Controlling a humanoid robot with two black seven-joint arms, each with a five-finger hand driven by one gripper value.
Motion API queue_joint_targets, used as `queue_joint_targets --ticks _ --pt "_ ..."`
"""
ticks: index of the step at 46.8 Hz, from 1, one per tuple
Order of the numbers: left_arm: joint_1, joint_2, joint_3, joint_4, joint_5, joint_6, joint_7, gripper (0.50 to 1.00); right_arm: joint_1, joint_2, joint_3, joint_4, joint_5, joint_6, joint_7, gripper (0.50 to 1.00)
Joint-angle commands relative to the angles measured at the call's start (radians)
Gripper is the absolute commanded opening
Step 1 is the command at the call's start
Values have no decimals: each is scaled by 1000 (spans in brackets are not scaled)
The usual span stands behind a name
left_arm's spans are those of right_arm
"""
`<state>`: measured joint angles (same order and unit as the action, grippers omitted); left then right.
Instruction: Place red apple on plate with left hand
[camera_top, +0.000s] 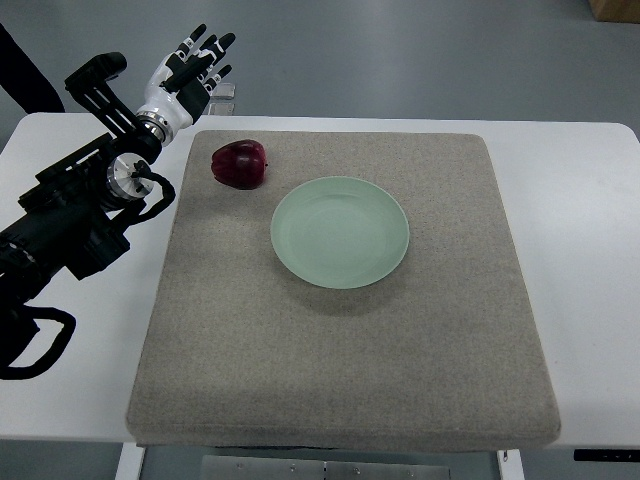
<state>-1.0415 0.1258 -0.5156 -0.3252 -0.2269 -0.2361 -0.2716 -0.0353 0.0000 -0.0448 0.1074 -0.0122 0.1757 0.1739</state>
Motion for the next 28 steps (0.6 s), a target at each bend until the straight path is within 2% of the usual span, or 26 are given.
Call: queue_joint_targets --ticks 1,18,28 --pt "0 0 0 0 1 0 0 994 0 0 0 0 0 -1 -1 964" --pt "-3 -3 19 -9 29 -3 0 994 0 0 0 0 0 1 1 964" --pt "-20 -11 22 -11 178 3 2 992 0 0 0 0 0 1 1 964"
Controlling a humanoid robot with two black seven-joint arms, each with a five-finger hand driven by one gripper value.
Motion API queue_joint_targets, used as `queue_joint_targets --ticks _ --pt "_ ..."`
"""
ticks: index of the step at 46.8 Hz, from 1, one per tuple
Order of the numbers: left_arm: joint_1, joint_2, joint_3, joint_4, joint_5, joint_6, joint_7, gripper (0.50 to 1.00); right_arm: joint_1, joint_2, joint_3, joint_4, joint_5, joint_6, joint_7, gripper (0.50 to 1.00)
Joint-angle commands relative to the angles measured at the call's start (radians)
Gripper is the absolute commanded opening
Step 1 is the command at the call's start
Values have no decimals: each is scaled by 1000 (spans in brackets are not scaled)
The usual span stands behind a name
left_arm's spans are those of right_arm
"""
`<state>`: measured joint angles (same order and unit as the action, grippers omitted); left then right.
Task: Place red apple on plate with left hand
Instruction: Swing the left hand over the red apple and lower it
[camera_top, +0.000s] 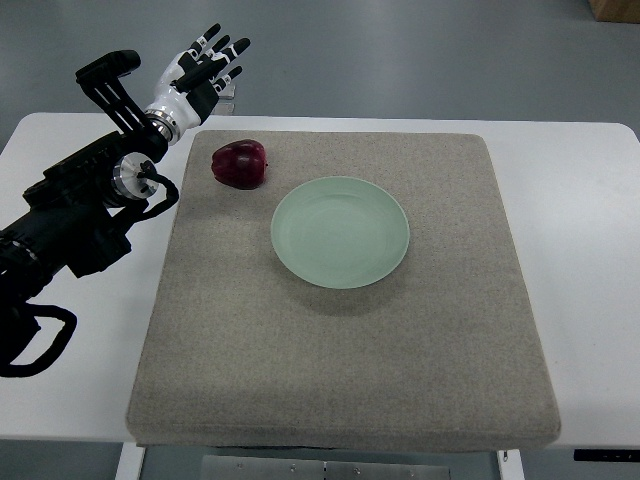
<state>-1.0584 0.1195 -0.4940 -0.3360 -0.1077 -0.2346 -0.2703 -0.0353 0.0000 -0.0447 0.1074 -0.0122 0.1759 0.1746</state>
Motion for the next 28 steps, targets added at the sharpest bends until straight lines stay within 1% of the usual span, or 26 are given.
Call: queue_joint_targets --ticks 1,12,15,22,28 --pt "-5 -4 0 0 78 1 0 994 0 0 0 0 0 1 -1 964" --pt "-37 -3 11 -6 315 0 3 992 0 0 0 0 0 1 0 964" --pt "-46 -3 31 -27 400 -2 3 994 0 0 0 0 0 -1 0 964" --pt "-55 15 90 -115 583 -2 3 992 0 0 0 0 0 1 -1 964" --pt "-84 29 141 -123 770 0 5 992 0 0 0 0 0 -1 -1 964"
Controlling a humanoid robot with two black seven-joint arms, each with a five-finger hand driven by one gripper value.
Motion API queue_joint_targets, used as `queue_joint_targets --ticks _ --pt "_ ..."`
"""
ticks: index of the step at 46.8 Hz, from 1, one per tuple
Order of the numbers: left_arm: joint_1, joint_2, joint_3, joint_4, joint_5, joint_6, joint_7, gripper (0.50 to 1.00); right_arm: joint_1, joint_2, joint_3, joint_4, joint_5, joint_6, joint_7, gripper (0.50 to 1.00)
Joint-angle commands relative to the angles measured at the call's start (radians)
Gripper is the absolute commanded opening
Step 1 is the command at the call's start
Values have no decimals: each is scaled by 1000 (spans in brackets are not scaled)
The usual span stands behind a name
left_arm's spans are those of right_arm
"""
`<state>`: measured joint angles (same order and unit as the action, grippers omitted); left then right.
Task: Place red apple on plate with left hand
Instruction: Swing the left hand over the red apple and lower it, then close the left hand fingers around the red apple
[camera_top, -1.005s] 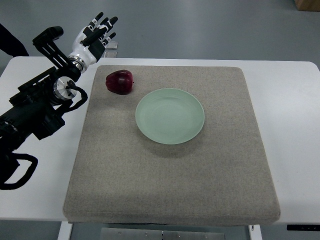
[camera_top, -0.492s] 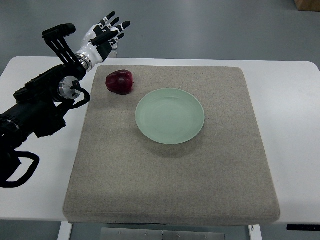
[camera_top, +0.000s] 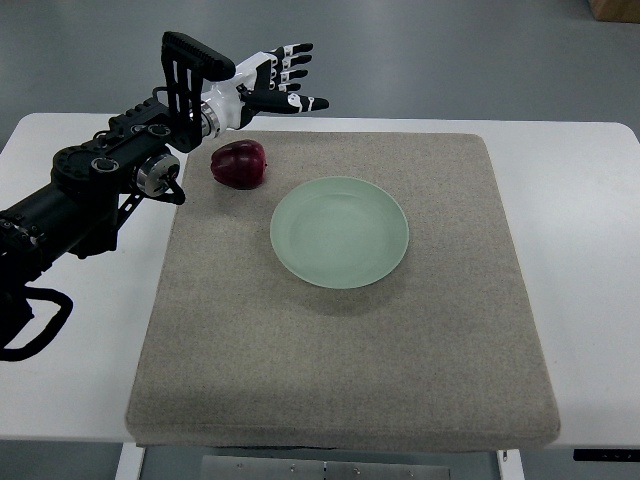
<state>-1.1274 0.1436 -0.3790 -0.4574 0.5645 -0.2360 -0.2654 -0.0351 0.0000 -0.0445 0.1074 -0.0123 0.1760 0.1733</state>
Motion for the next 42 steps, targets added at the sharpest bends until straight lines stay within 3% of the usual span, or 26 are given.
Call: queue_joint_targets --ticks 1,10,21,28,42 --pt "-18 7 32 -1 126 1 0 992 0 0 0 0 0 0 2 964" --pt "-87 71 69 -35 301 -17 0 990 0 0 0 0 0 -1 0 964" --pt "-186 234 262 -213 336 -103 -3 990 0 0 0 0 0 0 2 962" --pt "-204 249 414 -224 388 -98 -12 981 0 0 0 0 0 -1 2 964" --pt "-201 258 428 -225 571 -34 -49 979 1 0 0 0 0 -1 0 962"
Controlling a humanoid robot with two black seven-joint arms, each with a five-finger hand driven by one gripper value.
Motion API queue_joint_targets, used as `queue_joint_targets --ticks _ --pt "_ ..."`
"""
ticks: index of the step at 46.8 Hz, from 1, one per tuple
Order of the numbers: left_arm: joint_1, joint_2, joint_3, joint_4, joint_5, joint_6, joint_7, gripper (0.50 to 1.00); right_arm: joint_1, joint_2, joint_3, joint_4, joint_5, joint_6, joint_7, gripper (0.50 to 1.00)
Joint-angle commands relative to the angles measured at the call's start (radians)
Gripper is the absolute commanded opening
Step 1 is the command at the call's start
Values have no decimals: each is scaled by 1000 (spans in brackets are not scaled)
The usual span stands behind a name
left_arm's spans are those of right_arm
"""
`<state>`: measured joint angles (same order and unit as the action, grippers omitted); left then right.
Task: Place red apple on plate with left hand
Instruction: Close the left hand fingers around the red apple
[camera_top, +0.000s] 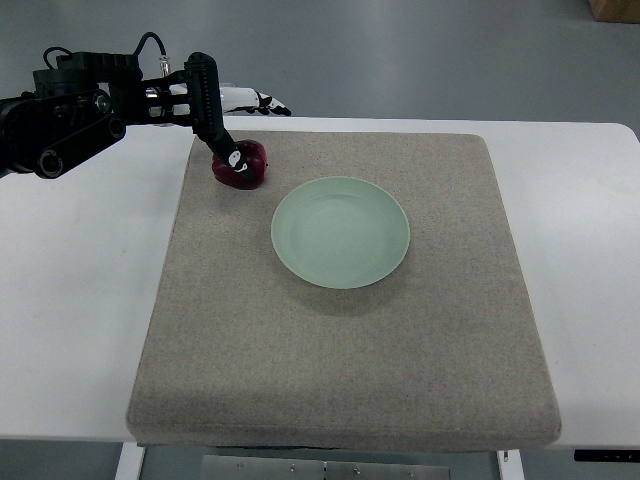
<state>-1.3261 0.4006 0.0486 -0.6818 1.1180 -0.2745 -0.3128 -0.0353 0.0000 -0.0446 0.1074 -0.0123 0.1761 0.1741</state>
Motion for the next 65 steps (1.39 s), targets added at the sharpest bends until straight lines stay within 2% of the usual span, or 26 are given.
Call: queue_joint_targets --ticks 1,9,36,38,41,43,50,55,57,65 --pt "-2 3 2 1 26 5 -3 979 0 0 0 0 0 0 -1 964" --pt "16 17 0 5 128 23 -43 979 0 0 0 0 0 0 1 964" --pt "97 6 2 45 134 132 -49 969 0 0 0 0 0 -1 1 964" --pt "97 4 2 47 134 133 -49 945 0 0 0 0 0 0 -1 964" --pt "96 3 0 47 129 133 -49 936 0 0 0 0 0 -1 -1 964" --pt "97 3 2 47 131 133 -49 896 0 0 0 0 0 0 -1 964" --pt "96 0 2 47 123 133 -49 874 1 0 0 0 0 -1 1 964" --pt "105 -2 2 47 129 135 -51 799 0 0 -1 0 0 0 -1 964" --pt "105 -2 2 50 131 141 -49 737 0 0 0 0 0 0 -1 964" --pt "105 -3 2 62 131 155 -49 615 0 0 0 0 0 0 -1 964"
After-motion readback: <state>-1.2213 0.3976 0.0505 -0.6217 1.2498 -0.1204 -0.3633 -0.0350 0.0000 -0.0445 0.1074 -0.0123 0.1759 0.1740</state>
